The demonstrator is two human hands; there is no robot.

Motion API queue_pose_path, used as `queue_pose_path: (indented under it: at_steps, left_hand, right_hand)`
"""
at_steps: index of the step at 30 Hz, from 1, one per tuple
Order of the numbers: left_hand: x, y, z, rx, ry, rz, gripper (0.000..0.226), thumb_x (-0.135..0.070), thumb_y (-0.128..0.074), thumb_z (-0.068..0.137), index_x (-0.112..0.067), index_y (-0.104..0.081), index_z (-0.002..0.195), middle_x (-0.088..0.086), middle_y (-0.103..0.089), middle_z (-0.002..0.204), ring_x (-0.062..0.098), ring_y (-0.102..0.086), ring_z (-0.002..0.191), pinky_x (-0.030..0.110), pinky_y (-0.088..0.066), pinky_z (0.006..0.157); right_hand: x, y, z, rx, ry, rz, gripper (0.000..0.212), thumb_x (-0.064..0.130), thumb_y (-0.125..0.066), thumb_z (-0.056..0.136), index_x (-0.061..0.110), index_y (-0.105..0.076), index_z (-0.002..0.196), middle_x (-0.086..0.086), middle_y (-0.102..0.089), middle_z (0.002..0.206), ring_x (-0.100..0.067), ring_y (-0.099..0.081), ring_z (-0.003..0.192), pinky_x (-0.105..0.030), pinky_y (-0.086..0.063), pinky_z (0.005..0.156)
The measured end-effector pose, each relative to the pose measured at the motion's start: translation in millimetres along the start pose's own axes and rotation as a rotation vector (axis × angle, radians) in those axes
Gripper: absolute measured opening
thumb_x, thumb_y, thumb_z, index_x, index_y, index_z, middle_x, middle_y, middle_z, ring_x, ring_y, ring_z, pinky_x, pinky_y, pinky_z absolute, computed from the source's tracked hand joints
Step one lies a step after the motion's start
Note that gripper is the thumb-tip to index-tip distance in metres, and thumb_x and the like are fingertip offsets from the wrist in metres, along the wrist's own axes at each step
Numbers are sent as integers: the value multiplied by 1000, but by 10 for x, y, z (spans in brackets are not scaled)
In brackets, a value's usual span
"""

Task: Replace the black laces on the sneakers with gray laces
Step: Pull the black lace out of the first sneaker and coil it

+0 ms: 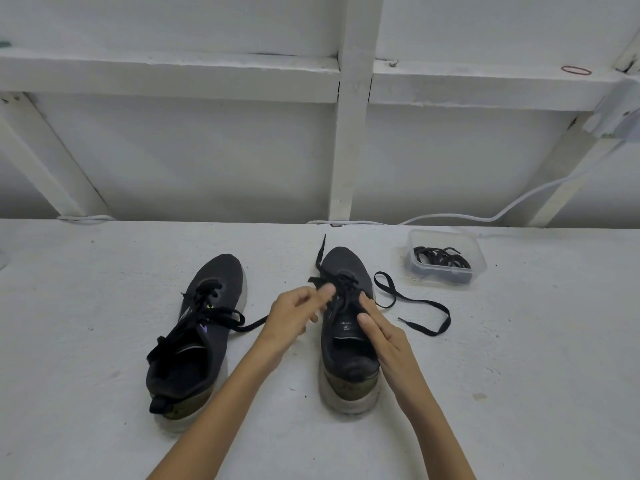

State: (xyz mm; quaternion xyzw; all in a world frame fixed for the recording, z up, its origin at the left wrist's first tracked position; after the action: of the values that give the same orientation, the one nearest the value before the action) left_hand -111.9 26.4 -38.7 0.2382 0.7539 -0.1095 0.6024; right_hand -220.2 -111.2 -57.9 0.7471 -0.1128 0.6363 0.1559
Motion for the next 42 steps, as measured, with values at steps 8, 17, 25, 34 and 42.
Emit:
queue_pose_path:
  at_steps: [8, 17, 25, 34, 42]
  left_hand:
    - [-65, 157, 130, -286, -112, -100, 24, -25, -68, 89, -8, -67, 72, 0, -53, 63, 8, -42, 57, 21, -32, 55]
    - [38, -49, -46, -78, -48, -41, 24, -35, -71, 85, -10, -70, 82, -9, -62, 68, 6, -51, 63, 20, -38, 54]
    - [-144, 148, 145, -401, -152, -146, 24, -25, -70, 87, -11, -63, 69, -6, -53, 58, 4, -42, 53, 23, -34, 53]
    - [-148, 122, 21, -230, -8, -270, 27, -40, -66, 87, -13, -69, 92, -7, -66, 84, 8, -53, 70, 24, -42, 58]
    - [-29, 17, 16, -121, -39, -27, 17, -21, -72, 85, -4, -71, 84, 3, -63, 70, 12, -50, 62, 23, -39, 52]
  right_hand:
    - [-3, 20, 12, 8, -18, -3, 42, 33, -54, 97, 34, -50, 139, 24, -46, 144, 4, -34, 139, -34, -25, 121]
    - [-24, 7, 16, 6, -1, 16, 41, 32, -54, 97, 34, -52, 138, 21, -48, 144, 1, -34, 140, -35, -25, 121]
    - [-18, 54, -1, 24, -4, -10, 43, 30, -53, 98, 29, -48, 141, 21, -43, 147, 5, -31, 140, -28, -23, 120]
    - [-34, 40, 11, 14, 18, 3, 42, 29, -53, 98, 29, -50, 140, 20, -46, 146, 5, -33, 139, -30, -24, 120]
    - [-23, 42, 11, 8, 5, 11, 39, 28, -54, 98, 31, -52, 137, 19, -47, 145, 3, -35, 138, -31, -25, 120]
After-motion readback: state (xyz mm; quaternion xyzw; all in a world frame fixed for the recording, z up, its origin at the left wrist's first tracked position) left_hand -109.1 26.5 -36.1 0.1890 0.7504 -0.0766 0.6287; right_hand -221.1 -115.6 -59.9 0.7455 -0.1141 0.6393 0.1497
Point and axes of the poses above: each hand's wrist, its own z-axis towards the middle knuckle, its own y-axis out of the back of the hand, x = y × z, the point moved 1 cm from there along z, towards the middle knuckle
